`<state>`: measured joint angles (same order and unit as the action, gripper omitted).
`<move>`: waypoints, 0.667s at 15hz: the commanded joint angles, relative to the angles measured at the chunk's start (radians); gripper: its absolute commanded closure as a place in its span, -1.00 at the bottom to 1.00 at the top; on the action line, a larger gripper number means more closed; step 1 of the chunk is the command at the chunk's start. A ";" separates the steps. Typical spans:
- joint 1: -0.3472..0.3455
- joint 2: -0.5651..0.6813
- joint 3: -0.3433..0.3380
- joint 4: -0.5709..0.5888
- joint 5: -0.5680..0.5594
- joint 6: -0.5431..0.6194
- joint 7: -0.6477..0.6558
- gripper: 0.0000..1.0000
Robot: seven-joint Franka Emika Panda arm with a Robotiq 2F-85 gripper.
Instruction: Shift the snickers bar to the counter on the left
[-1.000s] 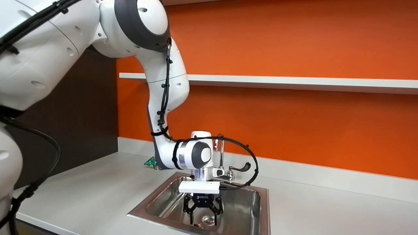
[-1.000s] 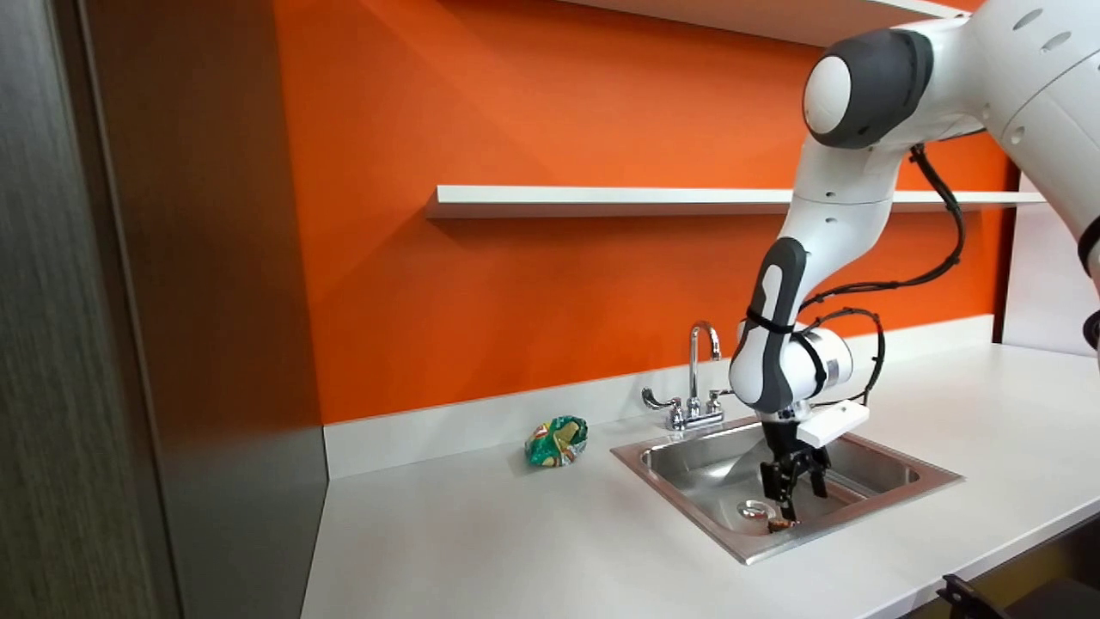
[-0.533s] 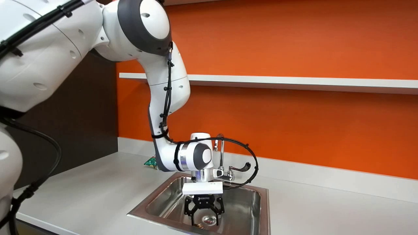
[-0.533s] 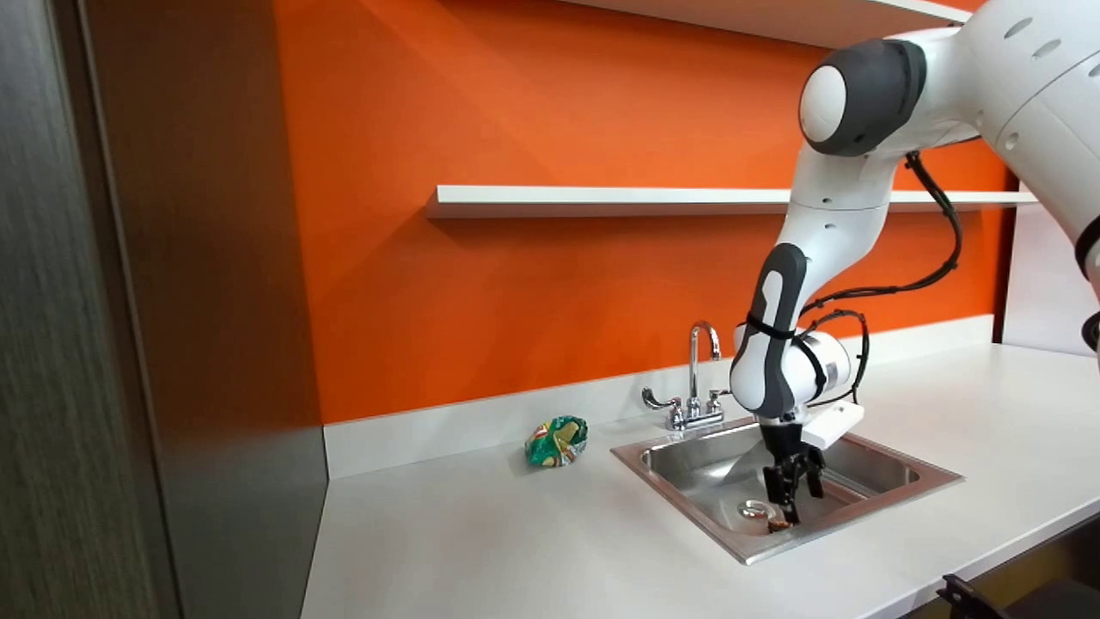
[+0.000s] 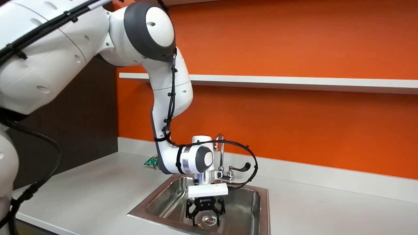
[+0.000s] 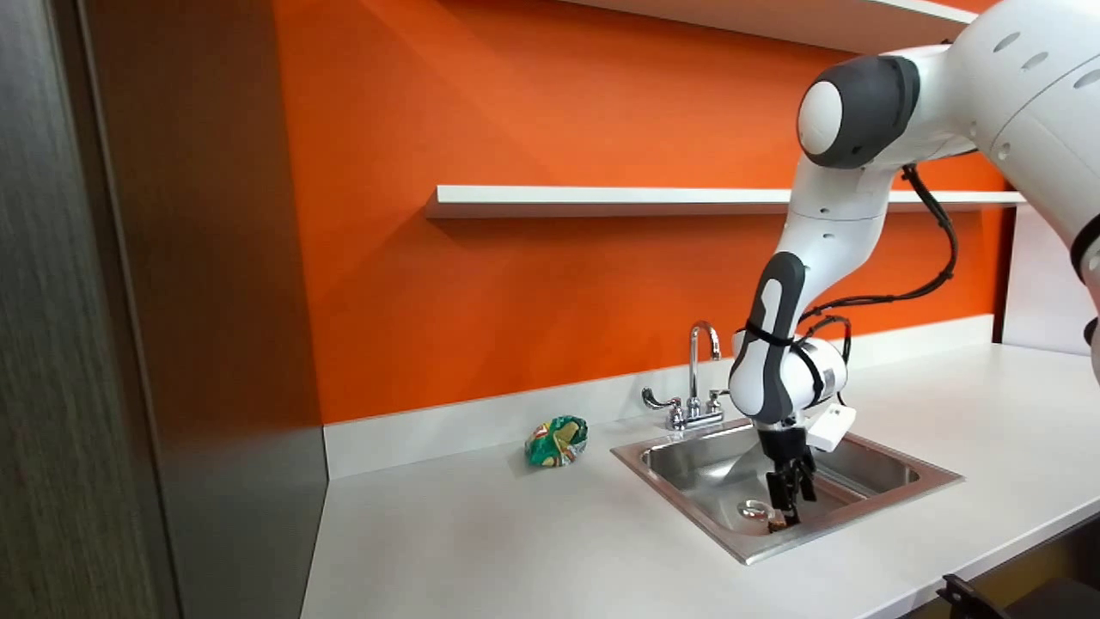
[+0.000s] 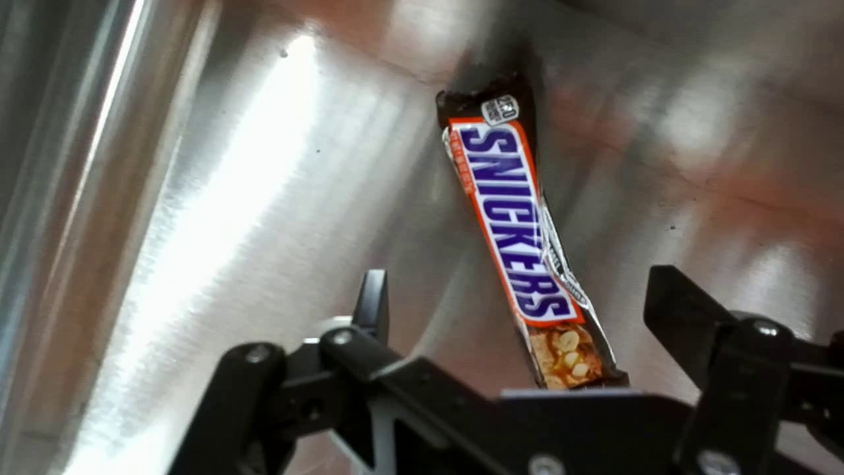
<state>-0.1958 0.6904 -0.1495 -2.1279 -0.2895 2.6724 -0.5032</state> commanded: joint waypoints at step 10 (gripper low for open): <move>-0.051 0.025 0.062 0.032 -0.055 -0.015 -0.205 -1.00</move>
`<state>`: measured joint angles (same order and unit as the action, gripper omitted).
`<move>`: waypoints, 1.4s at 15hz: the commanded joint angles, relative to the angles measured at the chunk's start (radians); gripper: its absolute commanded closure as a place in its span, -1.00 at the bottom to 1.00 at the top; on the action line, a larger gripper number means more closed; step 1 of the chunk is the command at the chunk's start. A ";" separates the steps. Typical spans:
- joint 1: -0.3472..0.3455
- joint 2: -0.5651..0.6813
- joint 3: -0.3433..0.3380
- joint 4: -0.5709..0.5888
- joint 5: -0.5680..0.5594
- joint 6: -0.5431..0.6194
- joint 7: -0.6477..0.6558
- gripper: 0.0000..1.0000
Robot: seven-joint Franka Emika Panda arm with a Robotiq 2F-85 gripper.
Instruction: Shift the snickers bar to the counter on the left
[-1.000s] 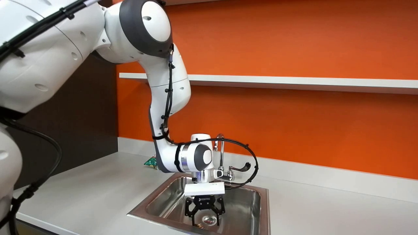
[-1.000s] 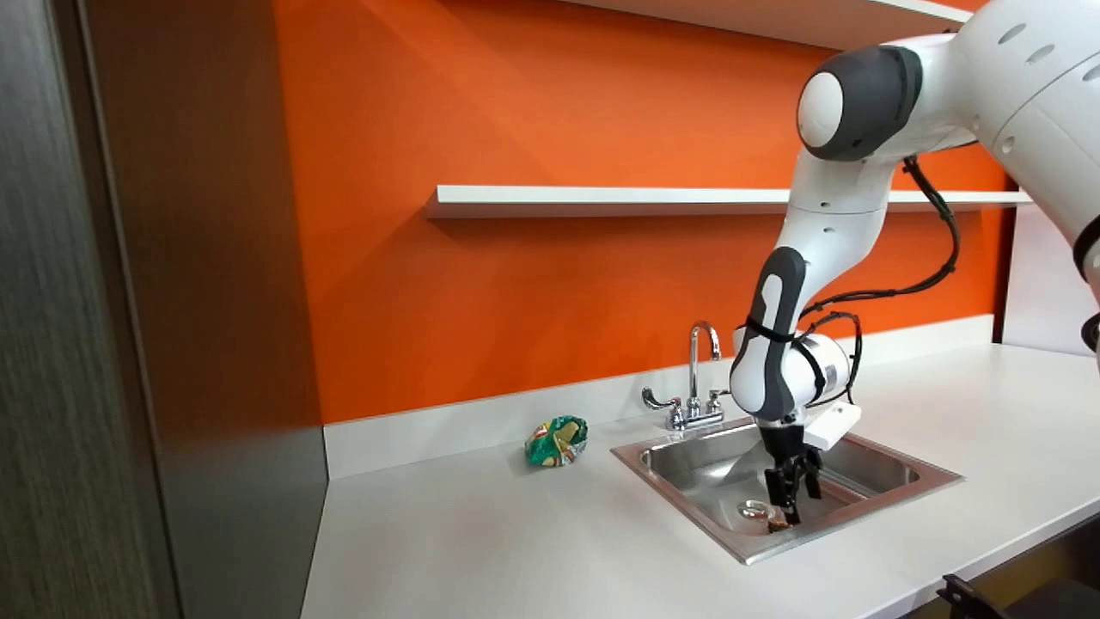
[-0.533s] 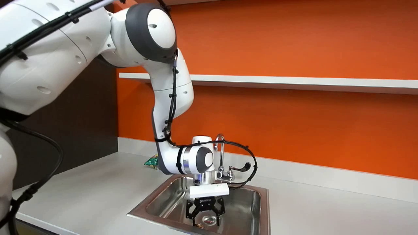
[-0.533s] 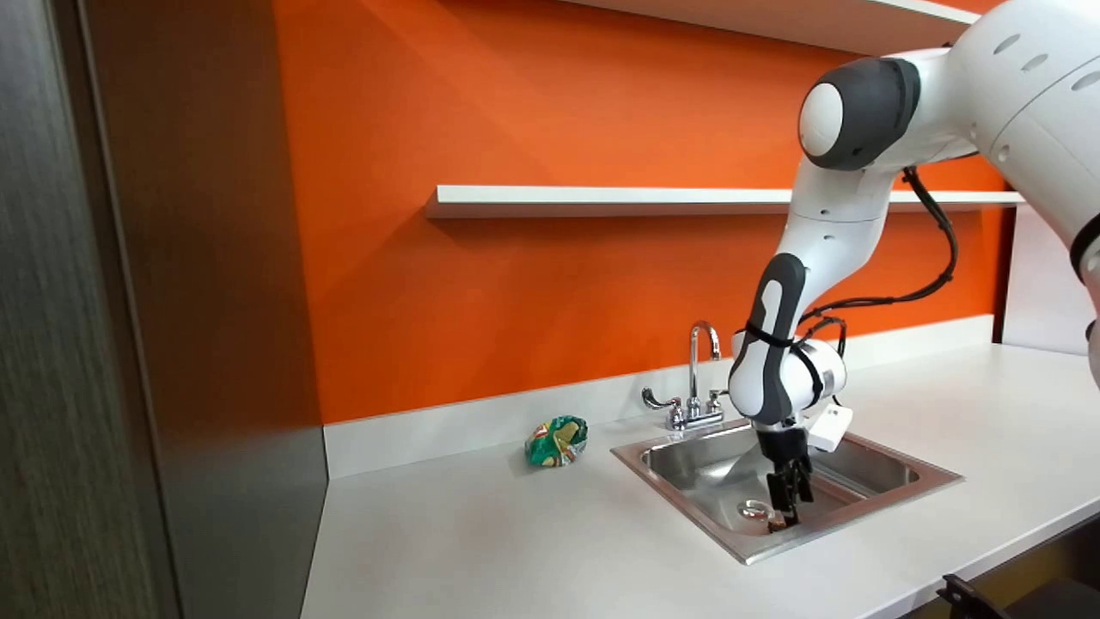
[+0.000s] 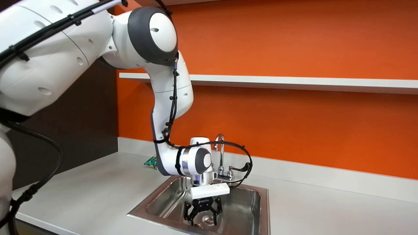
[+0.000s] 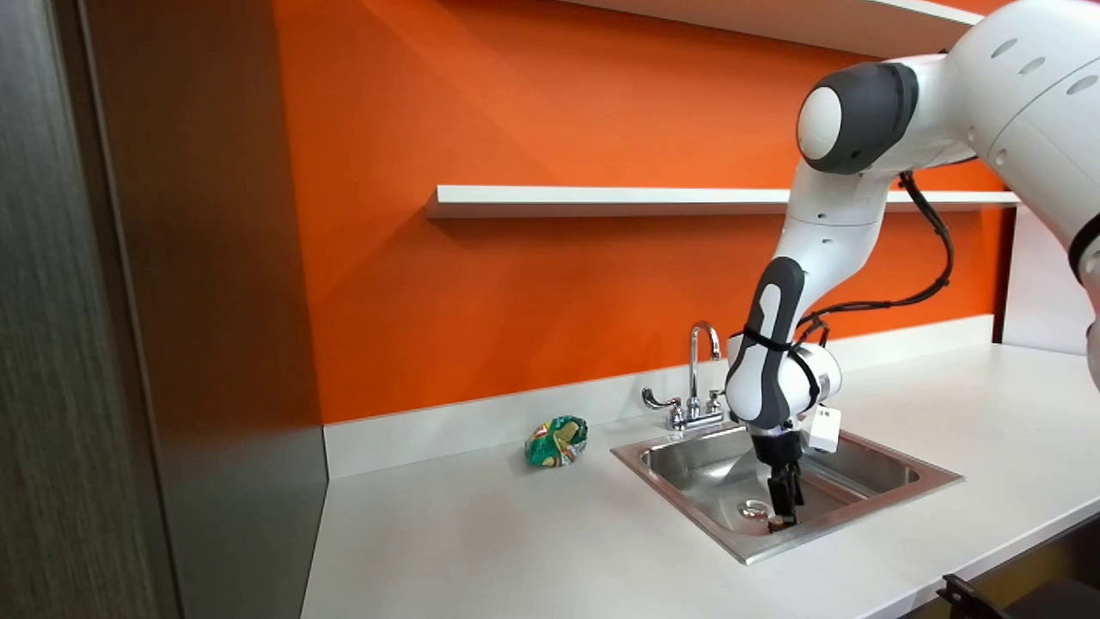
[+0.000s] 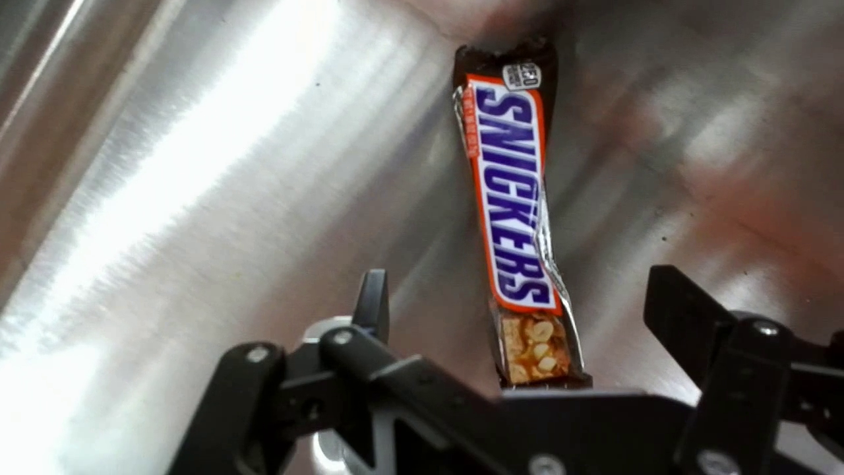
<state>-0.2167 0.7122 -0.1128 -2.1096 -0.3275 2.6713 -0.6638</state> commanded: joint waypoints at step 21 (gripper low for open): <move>-0.029 0.033 0.018 0.013 -0.012 -0.013 -0.060 0.47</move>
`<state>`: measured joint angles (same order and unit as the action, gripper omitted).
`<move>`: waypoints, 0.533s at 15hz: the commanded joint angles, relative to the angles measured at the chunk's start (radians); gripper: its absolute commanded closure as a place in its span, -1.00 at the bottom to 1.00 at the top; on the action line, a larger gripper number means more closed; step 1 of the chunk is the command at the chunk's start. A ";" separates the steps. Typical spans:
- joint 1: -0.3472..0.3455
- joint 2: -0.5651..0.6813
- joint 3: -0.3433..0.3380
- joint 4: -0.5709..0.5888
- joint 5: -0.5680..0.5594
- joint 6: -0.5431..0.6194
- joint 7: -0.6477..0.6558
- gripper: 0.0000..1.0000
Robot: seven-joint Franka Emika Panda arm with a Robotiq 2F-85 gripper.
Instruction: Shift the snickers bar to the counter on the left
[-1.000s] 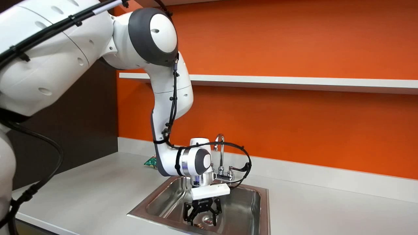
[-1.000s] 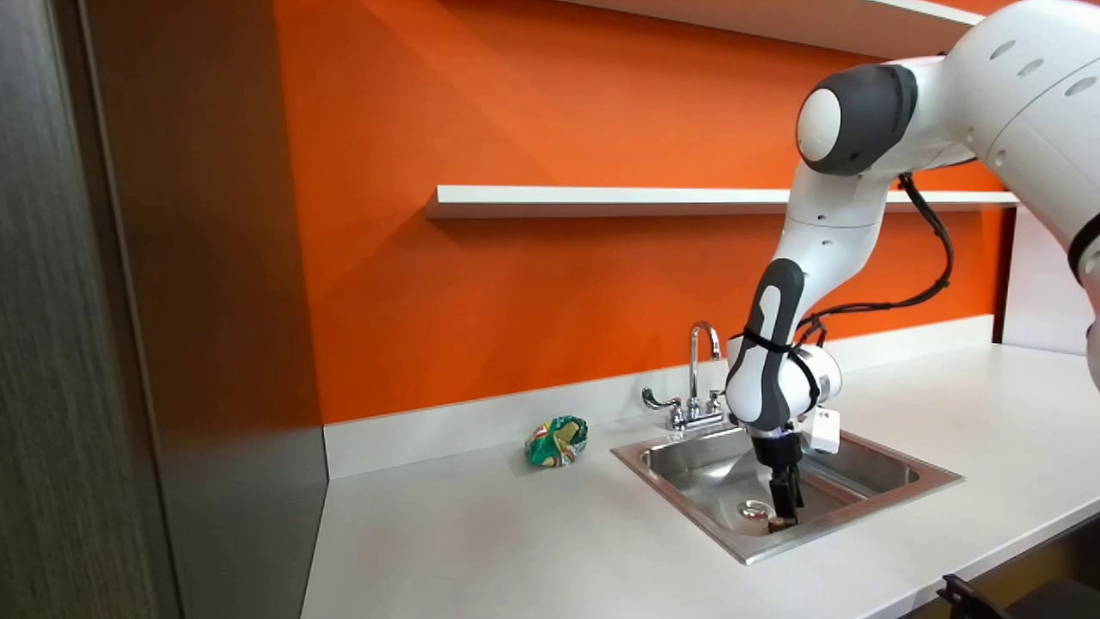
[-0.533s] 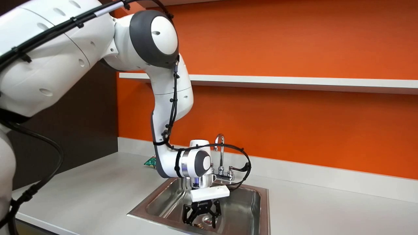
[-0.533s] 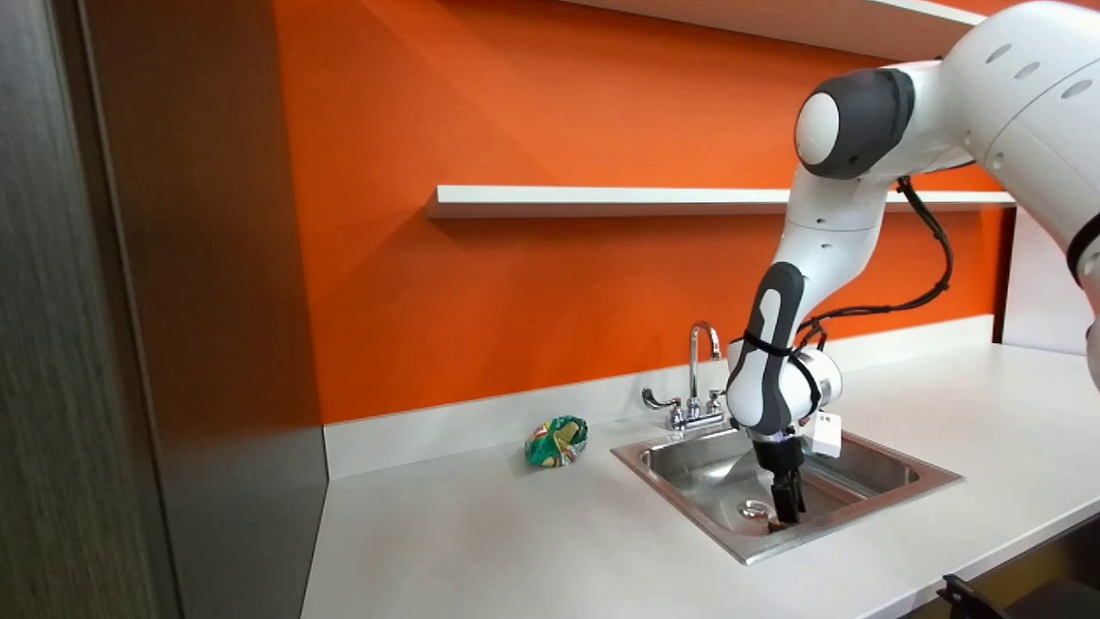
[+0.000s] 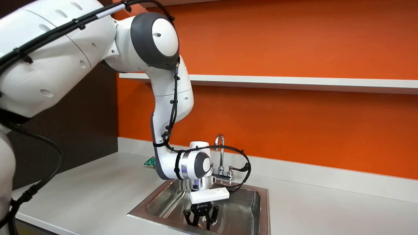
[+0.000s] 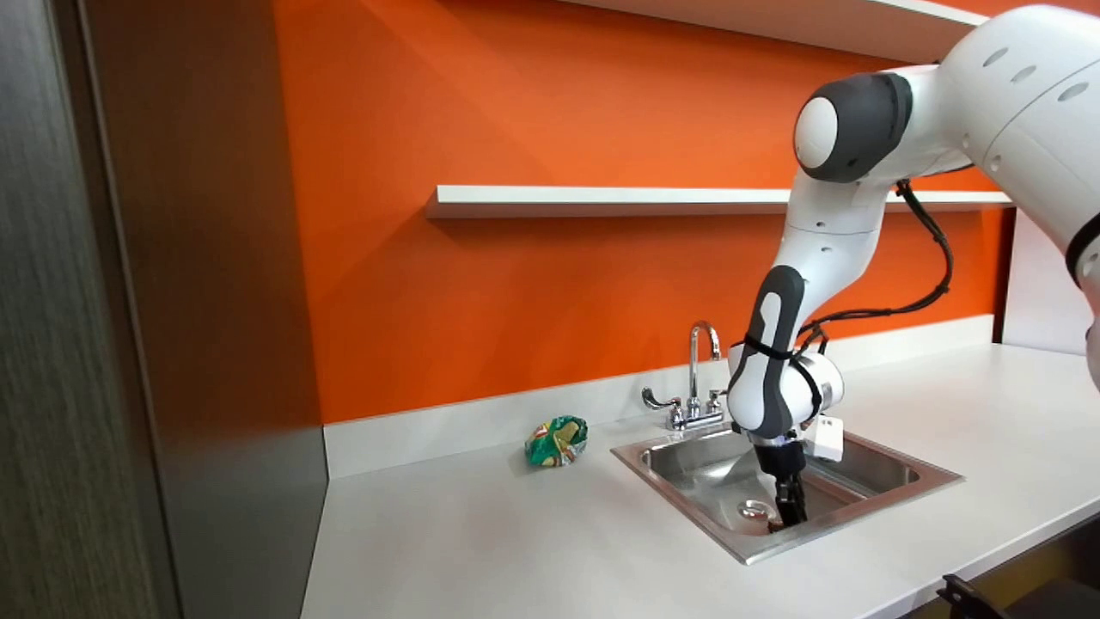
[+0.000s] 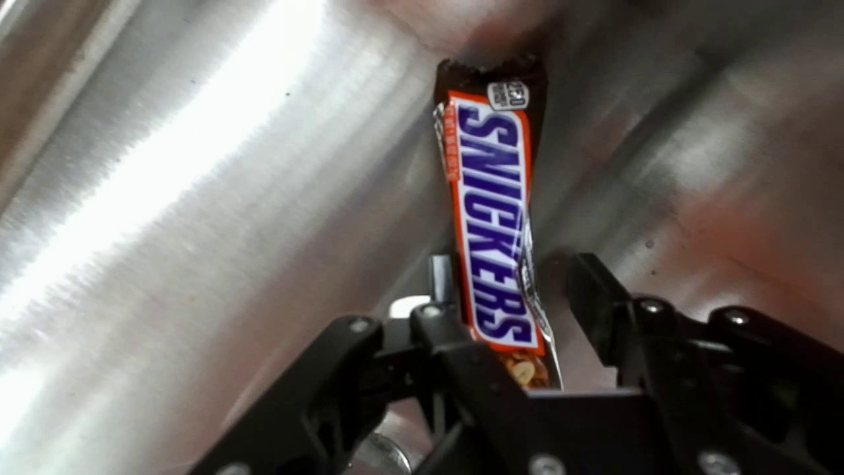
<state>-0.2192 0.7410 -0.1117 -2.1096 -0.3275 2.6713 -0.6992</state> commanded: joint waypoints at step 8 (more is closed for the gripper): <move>-0.022 -0.008 0.014 0.009 -0.004 -0.030 -0.007 0.91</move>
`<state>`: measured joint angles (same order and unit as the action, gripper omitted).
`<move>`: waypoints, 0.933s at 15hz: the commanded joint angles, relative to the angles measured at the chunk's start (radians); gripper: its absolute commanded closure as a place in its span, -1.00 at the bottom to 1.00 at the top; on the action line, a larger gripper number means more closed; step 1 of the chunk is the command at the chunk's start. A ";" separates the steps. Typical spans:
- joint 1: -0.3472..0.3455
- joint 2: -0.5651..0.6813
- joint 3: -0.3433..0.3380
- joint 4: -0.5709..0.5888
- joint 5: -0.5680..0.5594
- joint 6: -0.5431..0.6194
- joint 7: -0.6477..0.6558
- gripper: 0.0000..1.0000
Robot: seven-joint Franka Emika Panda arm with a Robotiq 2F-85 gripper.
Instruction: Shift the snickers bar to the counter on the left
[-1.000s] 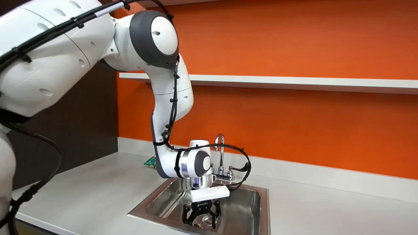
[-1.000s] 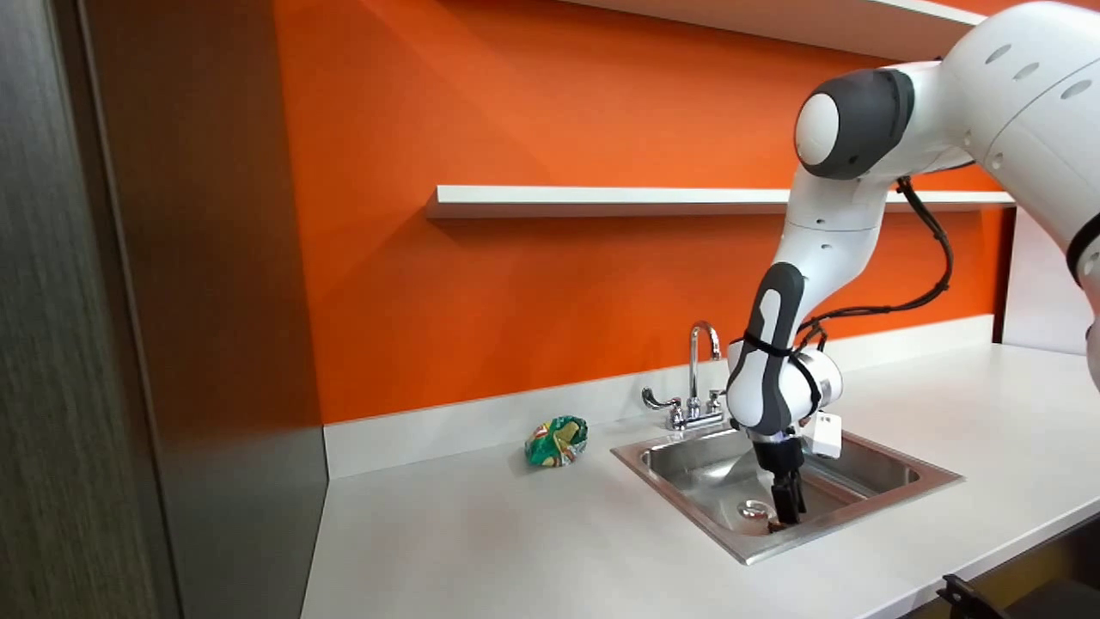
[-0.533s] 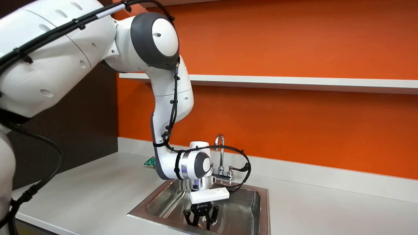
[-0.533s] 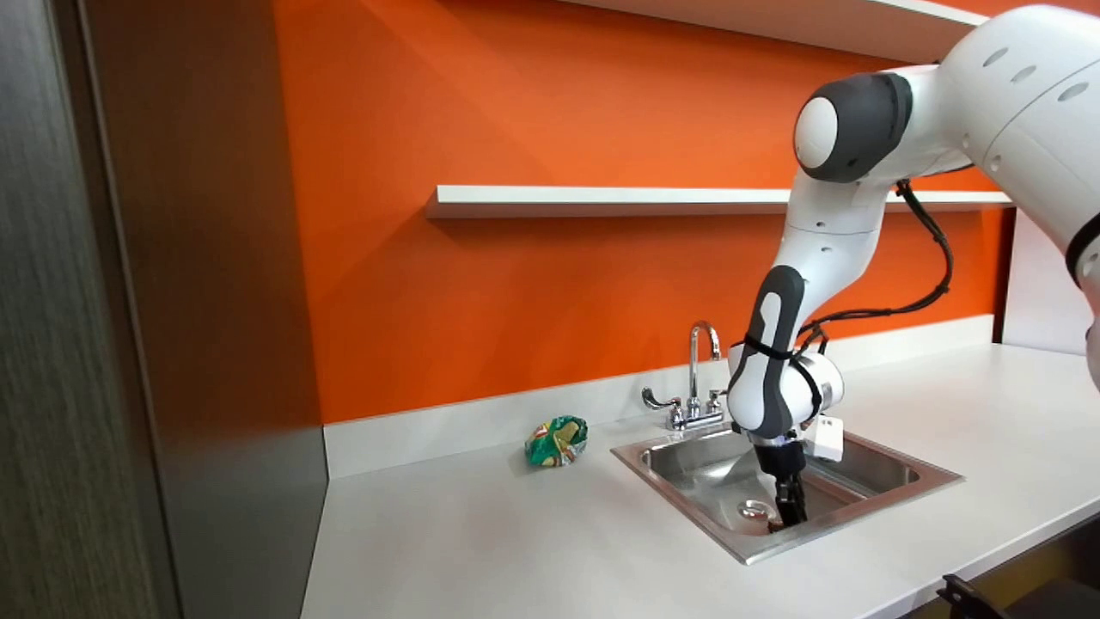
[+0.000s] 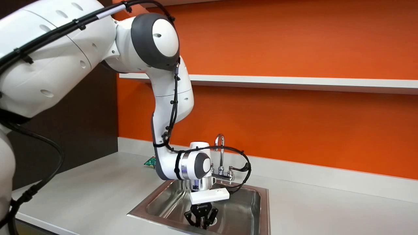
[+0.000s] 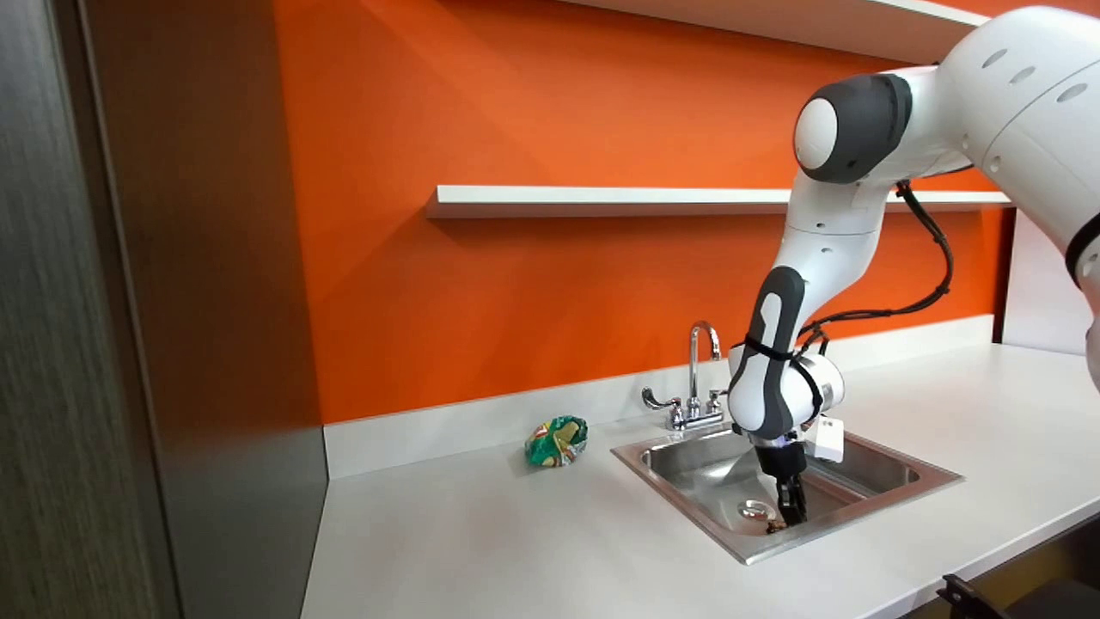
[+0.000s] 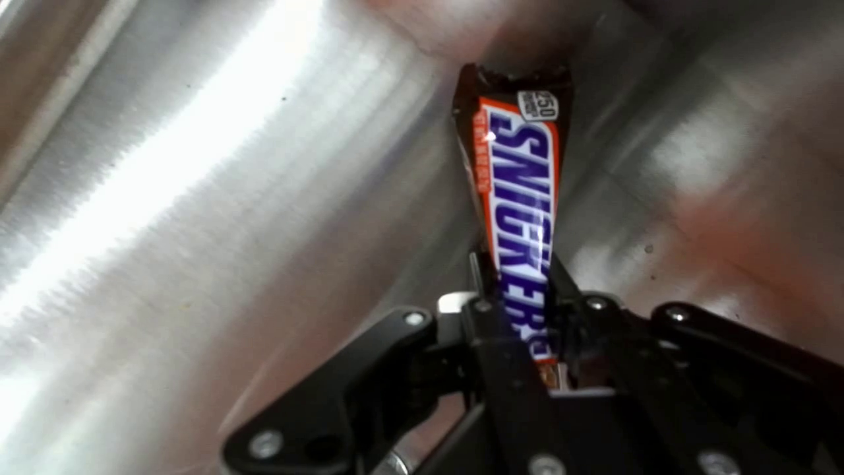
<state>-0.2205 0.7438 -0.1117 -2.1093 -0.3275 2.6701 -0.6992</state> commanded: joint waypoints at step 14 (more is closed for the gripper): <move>0.040 -0.254 0.004 -0.140 -0.016 -0.018 0.053 0.91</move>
<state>-0.1965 0.5922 -0.1116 -2.1718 -0.3272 2.6685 -0.6837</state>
